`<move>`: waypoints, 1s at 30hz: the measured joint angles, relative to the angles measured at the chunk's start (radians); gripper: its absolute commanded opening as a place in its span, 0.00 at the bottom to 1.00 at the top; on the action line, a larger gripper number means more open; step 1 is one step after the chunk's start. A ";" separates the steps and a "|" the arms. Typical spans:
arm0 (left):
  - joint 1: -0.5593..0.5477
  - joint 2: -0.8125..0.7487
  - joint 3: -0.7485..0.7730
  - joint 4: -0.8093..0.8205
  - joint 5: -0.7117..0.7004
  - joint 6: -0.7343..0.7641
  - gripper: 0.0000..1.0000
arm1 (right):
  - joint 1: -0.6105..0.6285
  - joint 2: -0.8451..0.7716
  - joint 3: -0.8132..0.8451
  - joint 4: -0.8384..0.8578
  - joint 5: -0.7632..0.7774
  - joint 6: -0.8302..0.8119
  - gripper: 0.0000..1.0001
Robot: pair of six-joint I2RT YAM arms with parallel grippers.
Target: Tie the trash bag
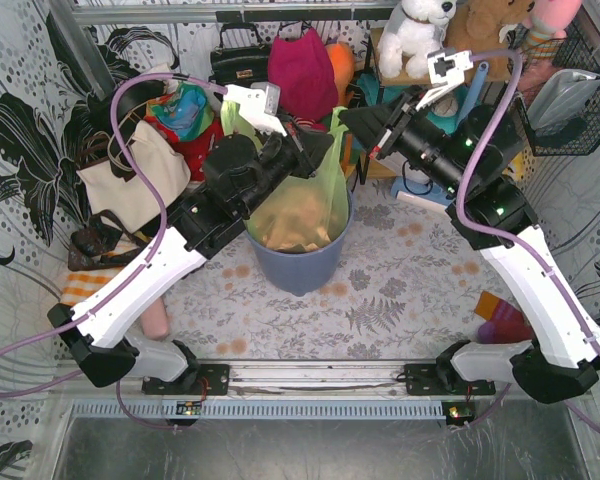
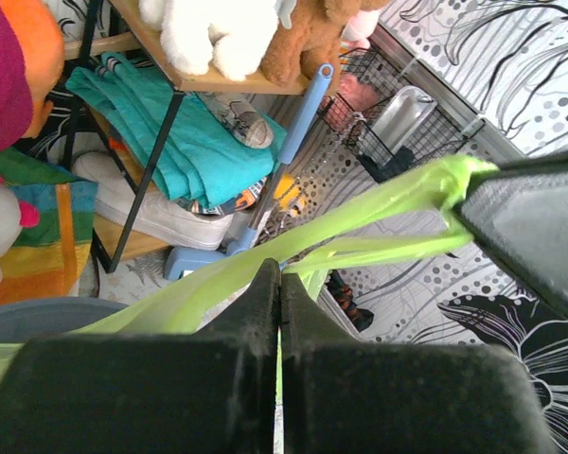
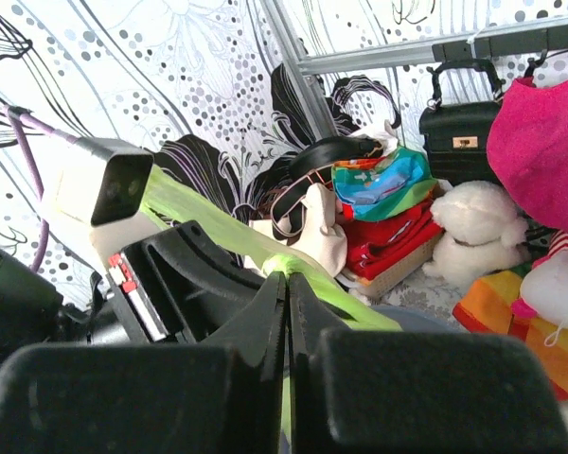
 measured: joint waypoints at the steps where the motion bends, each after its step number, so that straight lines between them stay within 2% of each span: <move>1: 0.000 0.000 0.000 -0.004 -0.011 0.000 0.01 | 0.000 -0.016 -0.036 0.034 -0.006 -0.004 0.00; 3: -0.001 0.001 0.000 -0.011 -0.032 0.001 0.07 | 0.000 -0.037 -0.087 0.087 -0.010 -0.011 0.00; 8: -0.001 -0.010 -0.027 0.007 -0.036 0.024 0.46 | 0.000 -0.054 -0.135 0.166 -0.010 -0.028 0.00; 12: -0.001 -0.027 -0.077 0.043 0.030 0.079 0.66 | 0.000 -0.054 -0.135 0.196 -0.010 -0.030 0.00; 19: 0.000 -0.035 -0.112 0.143 0.129 0.232 0.76 | 0.000 -0.054 -0.135 0.197 -0.010 -0.030 0.00; 30: 0.000 -0.088 -0.158 0.253 0.237 0.415 0.83 | 0.000 -0.054 -0.135 0.196 -0.010 -0.030 0.00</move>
